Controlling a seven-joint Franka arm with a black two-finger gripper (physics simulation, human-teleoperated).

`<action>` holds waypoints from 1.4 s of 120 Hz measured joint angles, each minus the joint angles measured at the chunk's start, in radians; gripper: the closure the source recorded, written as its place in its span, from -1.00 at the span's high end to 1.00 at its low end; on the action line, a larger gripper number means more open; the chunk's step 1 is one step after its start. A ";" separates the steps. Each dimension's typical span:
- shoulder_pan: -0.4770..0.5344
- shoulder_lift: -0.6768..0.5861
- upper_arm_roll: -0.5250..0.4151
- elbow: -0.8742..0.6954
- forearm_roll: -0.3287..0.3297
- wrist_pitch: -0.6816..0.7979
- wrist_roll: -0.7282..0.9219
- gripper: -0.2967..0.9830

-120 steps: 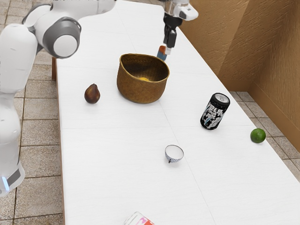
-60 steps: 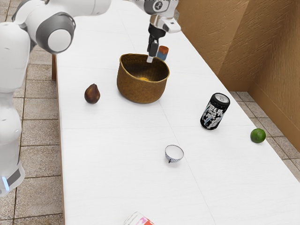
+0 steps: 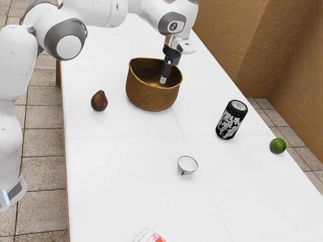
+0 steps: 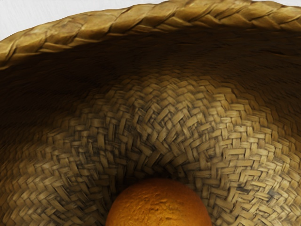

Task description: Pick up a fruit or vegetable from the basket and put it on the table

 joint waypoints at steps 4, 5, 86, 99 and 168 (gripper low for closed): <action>-0.002 0.003 0.000 -0.002 0.000 0.004 0.003 0.54; -0.002 0.004 0.000 -0.003 0.000 0.005 0.003 0.54; 0.002 0.037 0.001 -0.090 0.003 0.073 0.035 0.54; 0.009 0.038 0.005 -0.101 0.002 0.082 0.040 0.54; 0.007 0.061 0.000 -0.125 -0.005 0.112 0.054 0.54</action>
